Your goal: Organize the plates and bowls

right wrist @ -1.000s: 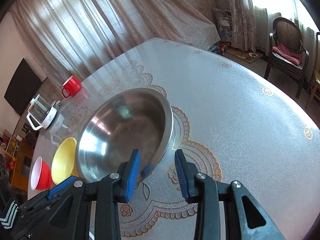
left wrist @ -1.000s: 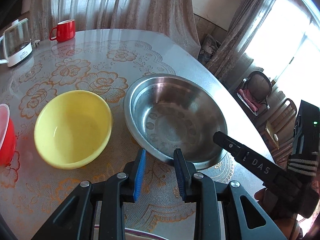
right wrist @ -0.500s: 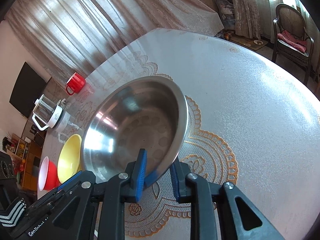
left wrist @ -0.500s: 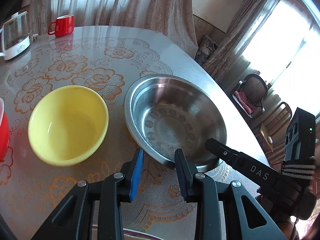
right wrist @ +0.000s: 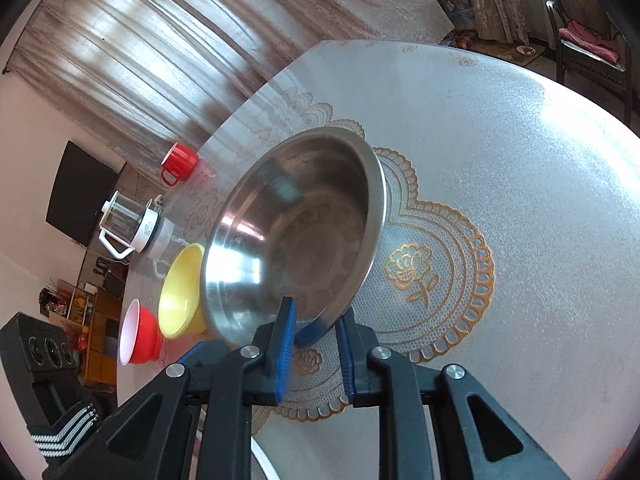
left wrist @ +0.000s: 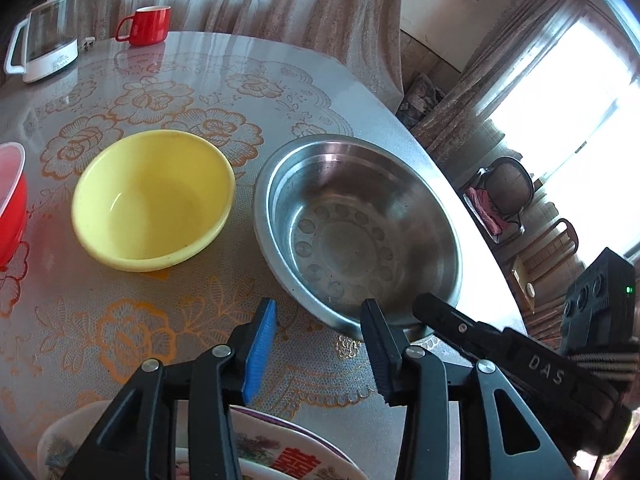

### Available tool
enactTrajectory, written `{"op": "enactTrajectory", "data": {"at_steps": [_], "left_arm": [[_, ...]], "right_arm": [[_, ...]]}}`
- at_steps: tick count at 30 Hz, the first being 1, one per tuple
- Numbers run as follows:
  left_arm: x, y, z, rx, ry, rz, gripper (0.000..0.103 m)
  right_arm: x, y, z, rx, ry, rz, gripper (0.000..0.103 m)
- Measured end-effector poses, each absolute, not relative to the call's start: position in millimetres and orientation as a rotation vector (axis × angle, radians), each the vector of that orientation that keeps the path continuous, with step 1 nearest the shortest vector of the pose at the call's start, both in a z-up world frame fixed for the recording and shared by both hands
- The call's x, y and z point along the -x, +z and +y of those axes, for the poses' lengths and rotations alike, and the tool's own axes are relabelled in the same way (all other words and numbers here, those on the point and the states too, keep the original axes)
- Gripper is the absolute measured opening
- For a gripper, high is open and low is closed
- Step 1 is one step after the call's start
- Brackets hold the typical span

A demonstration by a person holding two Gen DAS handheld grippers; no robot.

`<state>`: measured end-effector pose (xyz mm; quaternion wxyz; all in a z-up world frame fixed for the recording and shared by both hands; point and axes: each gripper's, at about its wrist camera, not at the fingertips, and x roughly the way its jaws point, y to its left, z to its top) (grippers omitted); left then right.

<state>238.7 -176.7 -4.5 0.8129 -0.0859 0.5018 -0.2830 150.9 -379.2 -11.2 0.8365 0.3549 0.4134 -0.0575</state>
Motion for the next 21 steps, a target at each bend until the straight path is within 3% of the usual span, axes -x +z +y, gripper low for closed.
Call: {"op": "enactTrajectory", "data": {"at_steps": [2,4,6,21], "left_arm": [[-238,-3,-180,0.175,-0.588,1.06,0.039],[-239,-6,-181,0.17,-0.572,1.063,0.027],[-239,-7,-176,0.204,-0.579,1.063,0.025],[-202,-3,-137,0.203,-0.576,1.042,0.026]], "right_arm": [[-148,-13,-379,-0.783,-0.106,0.876,0.017],[-146,-16,-379,-0.808,-0.1,0.876,0.017],[-142,-19,-382,-0.852,-0.093,0.87,0.017],[-121,-22,-354,-0.877,-0.028,0.887,0.017]]}}
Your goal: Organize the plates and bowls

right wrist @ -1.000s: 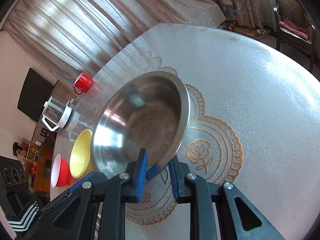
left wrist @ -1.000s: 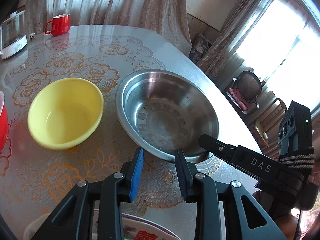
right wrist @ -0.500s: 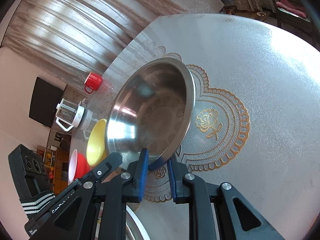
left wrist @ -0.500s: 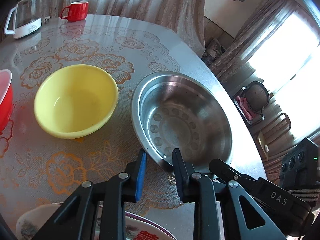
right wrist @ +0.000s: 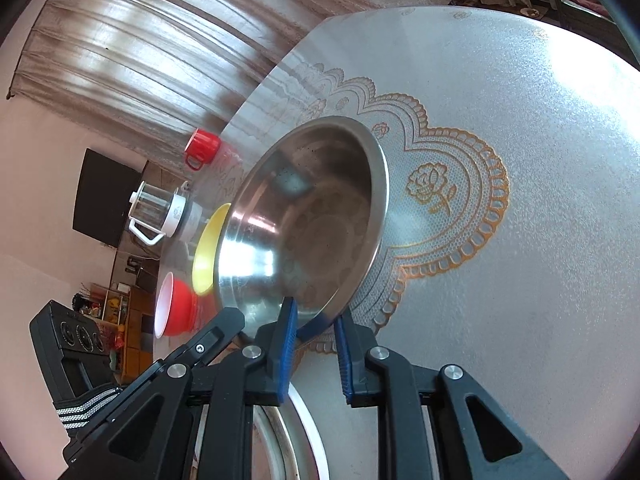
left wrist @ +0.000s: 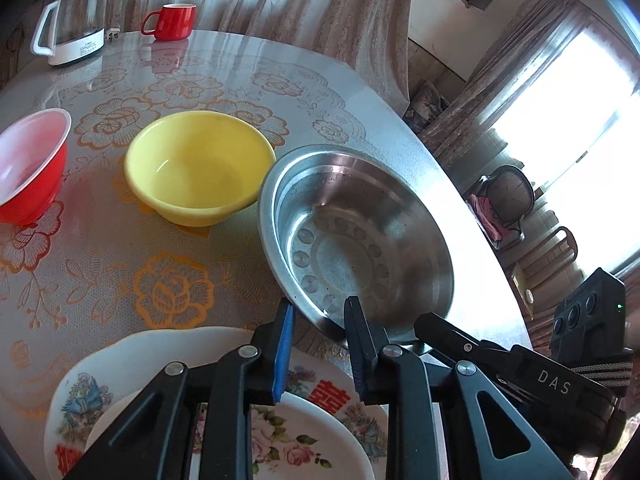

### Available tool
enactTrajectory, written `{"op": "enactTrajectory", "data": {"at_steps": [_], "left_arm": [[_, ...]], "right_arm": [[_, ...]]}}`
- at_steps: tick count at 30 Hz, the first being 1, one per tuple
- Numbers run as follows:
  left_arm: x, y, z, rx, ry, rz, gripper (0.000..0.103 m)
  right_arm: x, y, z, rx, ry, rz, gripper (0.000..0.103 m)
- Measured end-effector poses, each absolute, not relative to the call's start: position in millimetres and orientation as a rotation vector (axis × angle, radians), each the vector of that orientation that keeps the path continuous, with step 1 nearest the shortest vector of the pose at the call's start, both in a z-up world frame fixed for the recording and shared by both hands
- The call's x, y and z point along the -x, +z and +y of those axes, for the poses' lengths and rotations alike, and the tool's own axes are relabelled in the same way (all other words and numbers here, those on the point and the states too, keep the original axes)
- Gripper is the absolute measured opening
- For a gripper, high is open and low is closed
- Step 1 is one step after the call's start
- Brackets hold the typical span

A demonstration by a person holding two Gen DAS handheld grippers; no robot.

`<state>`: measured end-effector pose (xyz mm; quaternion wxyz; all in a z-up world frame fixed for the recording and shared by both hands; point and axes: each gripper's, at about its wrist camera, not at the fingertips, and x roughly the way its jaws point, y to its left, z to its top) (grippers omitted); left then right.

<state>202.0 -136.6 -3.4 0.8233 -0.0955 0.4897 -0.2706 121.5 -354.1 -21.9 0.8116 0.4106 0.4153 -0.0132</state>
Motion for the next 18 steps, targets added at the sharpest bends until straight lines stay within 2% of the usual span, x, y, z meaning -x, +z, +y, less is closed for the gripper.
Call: {"op": "enactTrajectory", "data": {"at_steps": [4,11,18], "left_arm": [[-201,-2,-131,0.215,-0.568,1.052,0.026],[-205,4,-114,0.223,-0.542,1.024,0.029],[-215,12,-80,0.229,-0.484,0.972,0.029]], "right_arm": [[-121,-22,-348,-0.868,-0.029,0.885,0.018],[-110,-15,-350,-0.807,-0.055,0.89,0.03],[-90,7,-360,-0.675,-0.136,0.826,0.031]]}}
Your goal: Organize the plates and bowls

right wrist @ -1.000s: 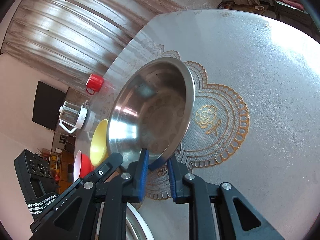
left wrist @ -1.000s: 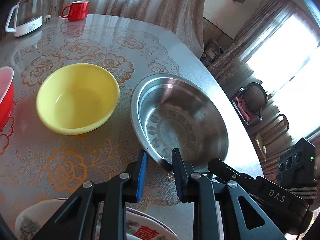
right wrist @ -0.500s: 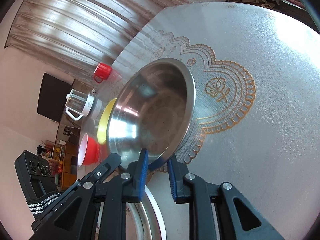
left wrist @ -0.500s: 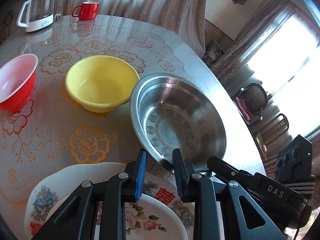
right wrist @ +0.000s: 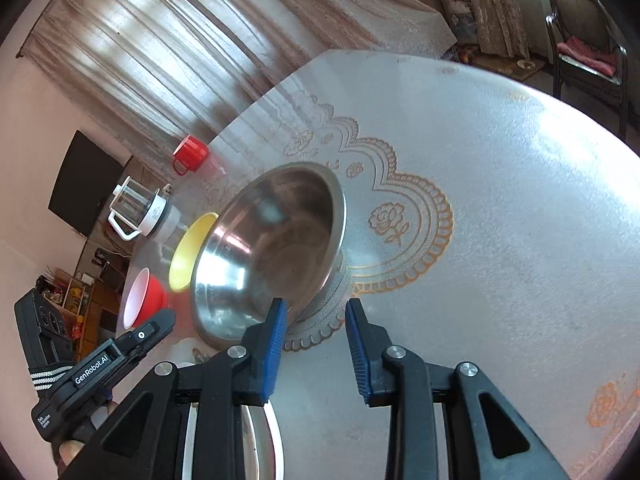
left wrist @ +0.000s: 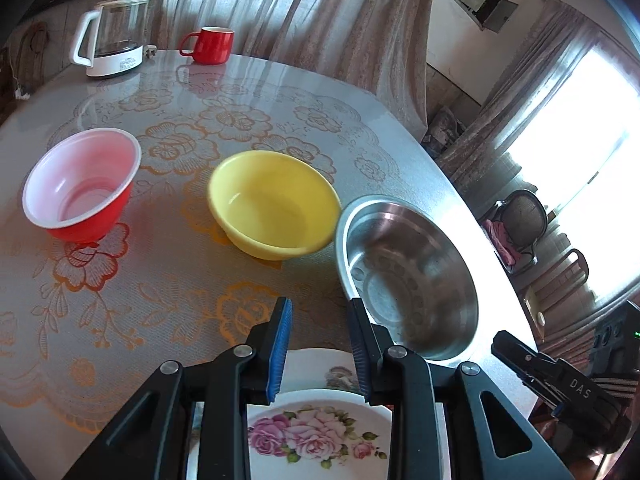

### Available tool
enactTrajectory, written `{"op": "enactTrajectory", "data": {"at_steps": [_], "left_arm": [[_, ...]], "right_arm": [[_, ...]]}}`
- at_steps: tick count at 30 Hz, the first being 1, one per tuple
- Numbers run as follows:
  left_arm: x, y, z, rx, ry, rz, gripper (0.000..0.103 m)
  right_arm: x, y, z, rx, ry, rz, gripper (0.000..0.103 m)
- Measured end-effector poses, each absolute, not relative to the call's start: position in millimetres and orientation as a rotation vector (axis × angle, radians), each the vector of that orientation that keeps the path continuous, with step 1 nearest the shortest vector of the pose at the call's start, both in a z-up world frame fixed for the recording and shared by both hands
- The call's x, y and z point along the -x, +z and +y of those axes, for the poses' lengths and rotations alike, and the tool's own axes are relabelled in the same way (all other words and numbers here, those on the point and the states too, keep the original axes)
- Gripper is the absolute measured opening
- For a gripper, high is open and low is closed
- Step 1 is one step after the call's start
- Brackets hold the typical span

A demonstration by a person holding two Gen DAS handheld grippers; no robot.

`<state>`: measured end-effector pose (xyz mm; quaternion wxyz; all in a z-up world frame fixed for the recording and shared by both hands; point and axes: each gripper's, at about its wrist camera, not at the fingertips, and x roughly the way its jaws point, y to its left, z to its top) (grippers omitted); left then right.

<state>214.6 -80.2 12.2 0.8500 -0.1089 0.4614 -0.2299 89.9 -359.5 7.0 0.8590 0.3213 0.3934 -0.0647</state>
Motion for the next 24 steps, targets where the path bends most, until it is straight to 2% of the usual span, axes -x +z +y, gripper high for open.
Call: {"op": "enactTrajectory", "data": {"at_steps": [8,11,14,24], "left_arm": [[-227,9,-49,0.206,-0.408,0.961,0.029],[-231,6,-45,0.207,-0.409,0.972,0.026],[-238,7,-42,0.222,-0.417,0.974,0.023],[-269,10,-53,0.261,-0.42,0.983,0.023]], "right_arm": [[-124,27,-327,-0.555,-0.016,0.823,0.031],[-146,29,-309,-0.526,0.063,0.849,0.031],[-174,31,-294,-0.51,0.134,0.883,0.031],[-283,35,-251,-0.351,0.169,0.966,0.029]]}}
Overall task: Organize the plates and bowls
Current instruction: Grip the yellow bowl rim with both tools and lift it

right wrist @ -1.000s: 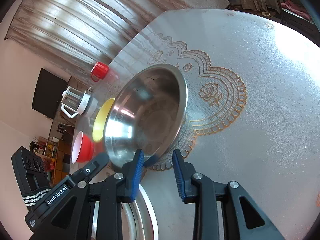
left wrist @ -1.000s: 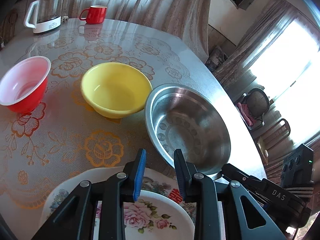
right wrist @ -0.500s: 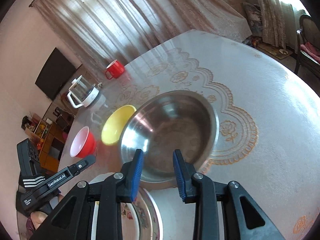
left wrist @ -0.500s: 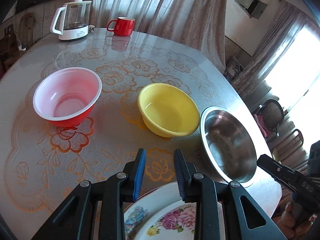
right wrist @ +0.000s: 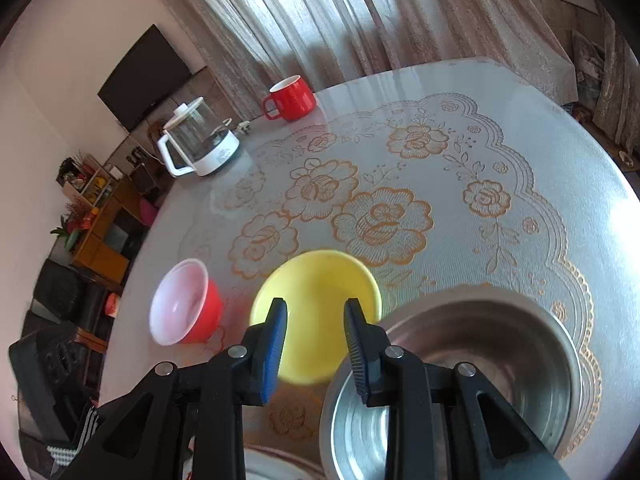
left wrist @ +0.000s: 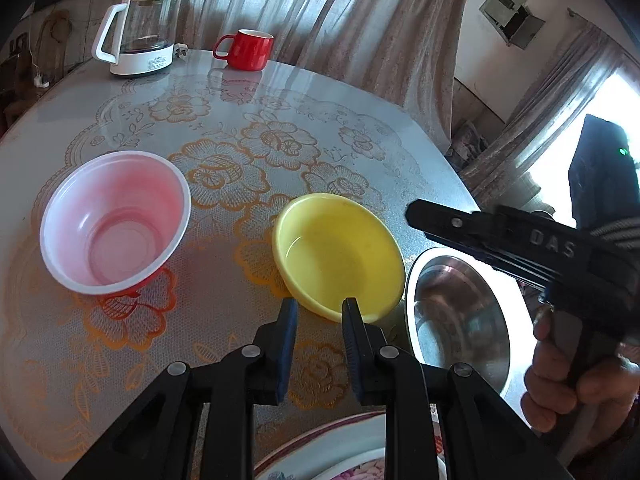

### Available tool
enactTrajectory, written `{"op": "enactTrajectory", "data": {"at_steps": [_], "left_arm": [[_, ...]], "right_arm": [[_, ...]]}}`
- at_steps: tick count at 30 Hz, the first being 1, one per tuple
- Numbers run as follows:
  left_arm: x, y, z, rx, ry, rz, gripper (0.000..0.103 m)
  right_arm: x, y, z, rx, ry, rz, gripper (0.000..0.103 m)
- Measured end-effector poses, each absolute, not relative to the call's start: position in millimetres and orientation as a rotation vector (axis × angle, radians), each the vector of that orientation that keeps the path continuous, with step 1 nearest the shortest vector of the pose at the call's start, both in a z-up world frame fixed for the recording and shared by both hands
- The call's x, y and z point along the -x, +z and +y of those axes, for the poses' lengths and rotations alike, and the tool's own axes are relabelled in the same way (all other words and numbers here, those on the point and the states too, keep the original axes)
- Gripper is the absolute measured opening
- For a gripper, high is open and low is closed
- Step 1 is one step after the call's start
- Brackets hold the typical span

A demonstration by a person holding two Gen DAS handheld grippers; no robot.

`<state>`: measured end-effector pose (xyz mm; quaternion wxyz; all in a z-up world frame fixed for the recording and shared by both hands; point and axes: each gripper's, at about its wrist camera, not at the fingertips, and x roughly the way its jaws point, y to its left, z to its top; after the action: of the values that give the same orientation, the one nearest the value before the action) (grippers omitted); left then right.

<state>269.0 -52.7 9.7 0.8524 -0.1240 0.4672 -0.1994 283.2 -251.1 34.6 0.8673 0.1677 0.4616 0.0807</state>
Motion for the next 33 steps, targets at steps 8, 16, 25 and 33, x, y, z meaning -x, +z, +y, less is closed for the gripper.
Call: {"op": "enactTrajectory", "data": {"at_steps": [8,16,25,33], "left_arm": [[-285,-9,-63,0.235,-0.419,1.035,0.023],[-288,-9,-57,0.248,-0.412,1.029,0.023],[-286,-6,-50,0.258,-0.442,1.021,0.023],[-295,-3,-49,0.308,-0.449,1.024,0.022]], "right_arm": [[-334,3,-241,-0.268,0.115,1.073,0.029],[-346,-17,-229,-0.213,0.181,1.148,0.029],[-341,-17,-241,-0.213,0.196,1.165,0.029],[-343,-3,-256,-0.26,0.161,1.103,0.028]]}}
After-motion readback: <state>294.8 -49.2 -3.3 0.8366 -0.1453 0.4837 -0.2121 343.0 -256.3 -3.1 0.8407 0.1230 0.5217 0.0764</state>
